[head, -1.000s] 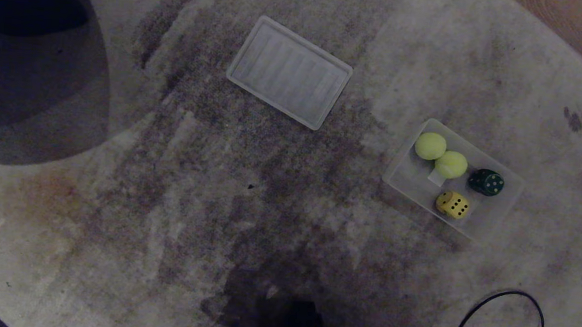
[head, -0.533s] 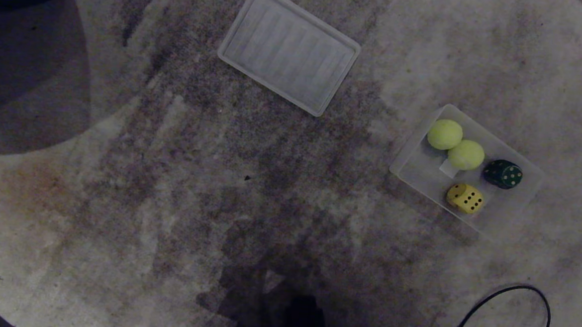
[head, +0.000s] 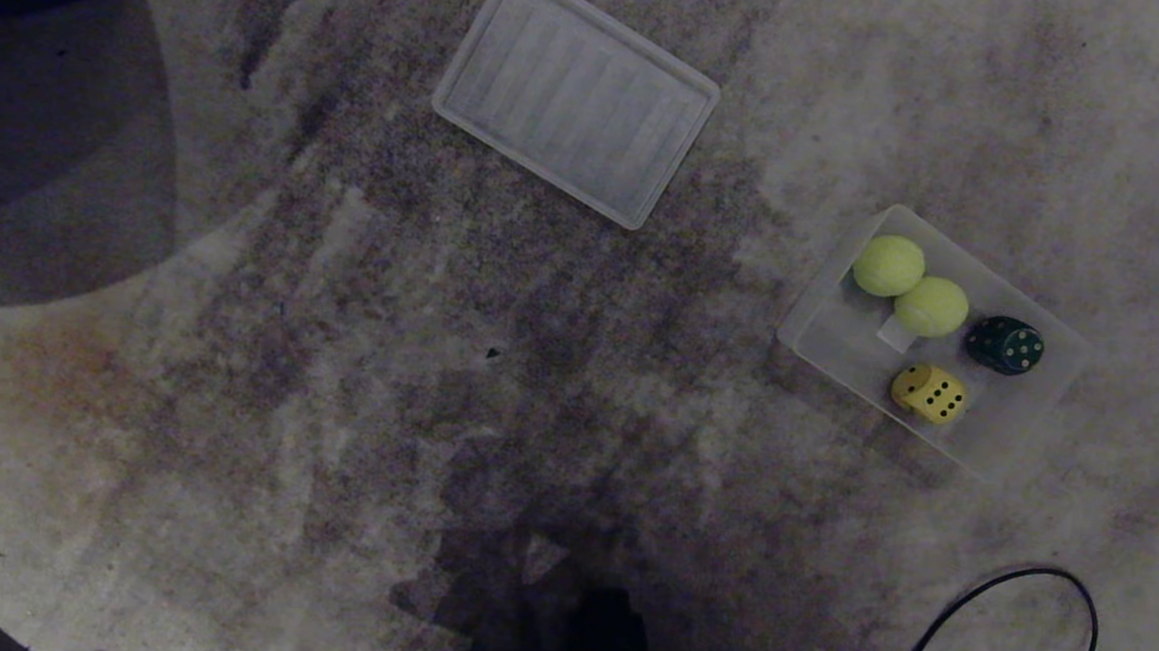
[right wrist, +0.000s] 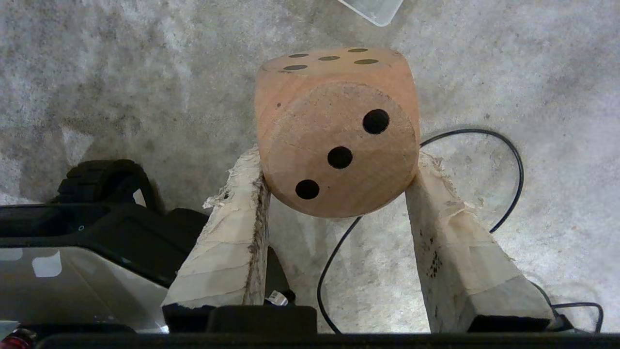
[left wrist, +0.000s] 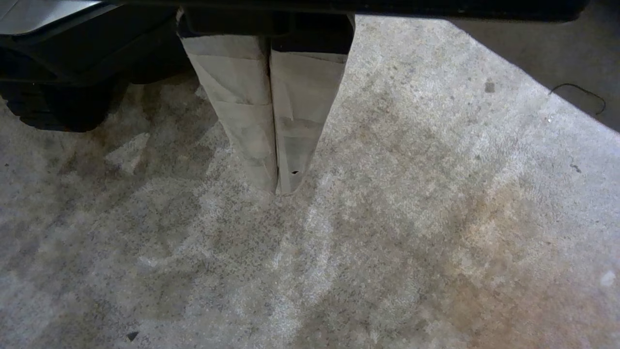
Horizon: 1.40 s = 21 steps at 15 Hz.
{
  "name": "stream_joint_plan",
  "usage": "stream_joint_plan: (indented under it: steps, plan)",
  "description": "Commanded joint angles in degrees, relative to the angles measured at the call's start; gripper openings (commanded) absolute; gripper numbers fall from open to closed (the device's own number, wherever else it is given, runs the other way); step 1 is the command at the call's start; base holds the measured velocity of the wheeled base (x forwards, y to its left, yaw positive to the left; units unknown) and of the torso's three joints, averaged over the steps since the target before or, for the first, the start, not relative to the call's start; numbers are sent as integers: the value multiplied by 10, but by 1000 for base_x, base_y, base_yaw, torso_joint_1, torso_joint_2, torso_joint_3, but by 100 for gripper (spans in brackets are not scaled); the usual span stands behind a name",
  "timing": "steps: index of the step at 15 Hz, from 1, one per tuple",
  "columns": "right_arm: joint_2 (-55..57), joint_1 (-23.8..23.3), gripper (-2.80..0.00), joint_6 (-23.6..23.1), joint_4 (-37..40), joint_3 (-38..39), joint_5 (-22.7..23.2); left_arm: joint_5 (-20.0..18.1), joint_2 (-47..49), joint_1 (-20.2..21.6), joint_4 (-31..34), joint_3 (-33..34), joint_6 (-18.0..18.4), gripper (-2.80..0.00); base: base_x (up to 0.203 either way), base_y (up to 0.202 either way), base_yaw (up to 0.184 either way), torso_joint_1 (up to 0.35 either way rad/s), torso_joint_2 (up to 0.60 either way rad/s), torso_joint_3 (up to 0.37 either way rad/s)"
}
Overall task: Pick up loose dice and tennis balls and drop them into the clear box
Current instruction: Put the toys in the box
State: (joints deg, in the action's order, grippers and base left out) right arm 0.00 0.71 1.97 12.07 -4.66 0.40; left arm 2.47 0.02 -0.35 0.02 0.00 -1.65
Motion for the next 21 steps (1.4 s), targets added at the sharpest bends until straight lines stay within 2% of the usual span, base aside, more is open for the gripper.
stream_joint_plan:
  steps: [1,4,8,10,16,21]
  plan:
    - [1,0,-280,10,2,-2,-1,0,0,0,0,1,0,-280,0,0,0,0,0,0]
    - [61,-1,-280,11,10,-50,-6,1,0,0,0,1,0,-280,0,0,0,0,0,0]
    - [259,-3,-280,27,5,-146,-1,0,0,0,0,1,0,-280,0,0,0,0,0,0]
    - [364,1,-280,48,-27,-179,11,0,0,0,0,1,0,-280,0,0,0,0,0,0]
    - [667,52,-280,102,-233,-217,36,1,0,0,0,1,0,-280,0,0,0,0,0,0]
    - [874,57,-280,127,-374,-281,62,1,0,0,0,1,0,-280,0,0,0,0,0,0]
